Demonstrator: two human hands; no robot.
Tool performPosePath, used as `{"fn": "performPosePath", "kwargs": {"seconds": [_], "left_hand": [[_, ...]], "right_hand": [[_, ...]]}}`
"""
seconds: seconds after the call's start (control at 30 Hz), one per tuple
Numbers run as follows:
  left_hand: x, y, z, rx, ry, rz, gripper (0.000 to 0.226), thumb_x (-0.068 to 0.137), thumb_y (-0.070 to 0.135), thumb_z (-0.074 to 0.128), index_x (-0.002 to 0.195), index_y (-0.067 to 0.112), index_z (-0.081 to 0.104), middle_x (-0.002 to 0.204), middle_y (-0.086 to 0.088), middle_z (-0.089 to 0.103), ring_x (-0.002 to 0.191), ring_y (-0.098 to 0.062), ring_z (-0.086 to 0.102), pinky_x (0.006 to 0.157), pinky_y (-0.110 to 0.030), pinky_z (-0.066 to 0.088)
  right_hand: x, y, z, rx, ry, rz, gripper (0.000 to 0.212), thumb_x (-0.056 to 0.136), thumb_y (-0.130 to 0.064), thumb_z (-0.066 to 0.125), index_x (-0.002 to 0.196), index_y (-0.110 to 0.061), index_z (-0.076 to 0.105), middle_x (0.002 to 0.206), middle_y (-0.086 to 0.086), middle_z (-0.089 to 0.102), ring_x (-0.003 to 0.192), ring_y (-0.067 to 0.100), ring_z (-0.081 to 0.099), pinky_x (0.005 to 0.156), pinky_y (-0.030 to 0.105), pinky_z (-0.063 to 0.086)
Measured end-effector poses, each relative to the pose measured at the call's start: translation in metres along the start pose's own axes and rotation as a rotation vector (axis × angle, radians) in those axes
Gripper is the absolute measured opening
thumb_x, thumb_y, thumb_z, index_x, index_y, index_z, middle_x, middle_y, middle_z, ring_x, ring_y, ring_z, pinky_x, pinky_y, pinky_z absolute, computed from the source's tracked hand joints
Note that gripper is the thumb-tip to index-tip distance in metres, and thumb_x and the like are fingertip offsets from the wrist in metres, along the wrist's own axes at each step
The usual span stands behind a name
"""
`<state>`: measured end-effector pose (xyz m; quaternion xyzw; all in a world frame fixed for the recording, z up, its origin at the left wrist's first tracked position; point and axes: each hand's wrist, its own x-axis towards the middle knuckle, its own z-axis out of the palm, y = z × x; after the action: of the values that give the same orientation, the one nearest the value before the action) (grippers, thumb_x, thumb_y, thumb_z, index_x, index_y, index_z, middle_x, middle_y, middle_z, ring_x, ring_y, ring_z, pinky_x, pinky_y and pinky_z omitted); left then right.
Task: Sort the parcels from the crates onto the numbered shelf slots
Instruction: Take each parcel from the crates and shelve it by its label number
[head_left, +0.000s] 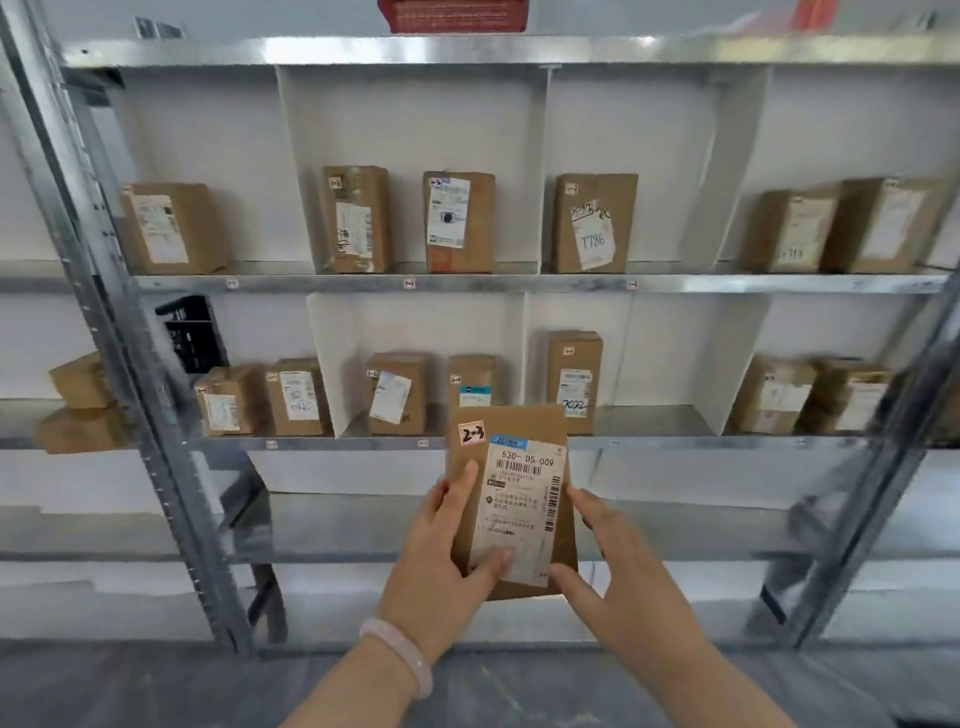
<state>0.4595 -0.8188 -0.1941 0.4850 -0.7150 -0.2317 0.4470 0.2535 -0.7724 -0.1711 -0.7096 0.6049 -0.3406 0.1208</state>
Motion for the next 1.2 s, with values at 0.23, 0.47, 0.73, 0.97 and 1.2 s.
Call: {"fn": "performPosePath", "kwargs": {"seconds": [0.23,0.47,0.73,0.97,1.2], "left_hand": [[0.091,-0.027,0.069,-0.022,-0.095,0.091,0.094,0.085,0.039,0.072,0.135,0.073,-0.001,0.144,0.029,0.019,0.13,-0.004,0.032,0.093,-0.014,0.047],[0.19,-0.057,0.122,-0.051,-0.19,0.136,0.093,0.084,0.041,0.072,0.138,0.071,0.002,0.142,0.034,0.017,0.126,-0.003,0.034,0.087,-0.011,0.046],[0.25,-0.067,0.206,-0.115,-0.317,0.156,0.095,0.083,0.04,0.074,0.139,0.071,0.004,0.123,0.044,0.017,0.125,-0.005,0.038,0.091,-0.025,0.053],[0.3,-0.06,0.285,-0.09,-0.286,0.186,0.096,0.085,0.04,0.072,0.138,0.072,-0.002,0.142,0.036,0.015,0.13,0.001,0.026,0.104,-0.027,0.04],[0.354,-0.061,0.369,-0.022,-0.212,0.117,0.095,0.085,0.039,0.071,0.143,0.065,0.001,0.15,0.029,0.015,0.131,0.009,0.023,0.099,-0.013,0.036]], "right_hand": [[0.061,0.06,-0.01,-0.093,0.082,0.097,0.074,0.089,-0.046,0.06,0.135,-0.064,0.005,0.15,-0.033,0.013,0.14,-0.002,0.018,0.113,0.025,0.028],[0.127,0.104,-0.009,-0.217,0.106,0.175,0.072,0.09,-0.052,0.055,0.144,-0.056,0.007,0.154,-0.031,0.004,0.14,-0.002,0.013,0.111,0.026,0.029],[0.155,0.175,-0.019,-0.289,0.094,0.251,0.072,0.087,-0.058,0.052,0.134,-0.069,-0.002,0.154,-0.032,0.002,0.14,-0.004,0.011,0.112,0.021,0.02],[0.198,0.256,-0.037,-0.24,0.07,0.277,0.07,0.088,-0.058,0.052,0.128,-0.075,-0.002,0.146,-0.041,-0.008,0.14,-0.005,0.007,0.111,0.023,0.024],[0.263,0.353,-0.067,-0.203,-0.067,0.236,0.07,0.089,-0.058,0.051,0.125,-0.077,-0.005,0.131,-0.051,-0.027,0.14,-0.005,0.003,0.111,0.021,0.019]]}}
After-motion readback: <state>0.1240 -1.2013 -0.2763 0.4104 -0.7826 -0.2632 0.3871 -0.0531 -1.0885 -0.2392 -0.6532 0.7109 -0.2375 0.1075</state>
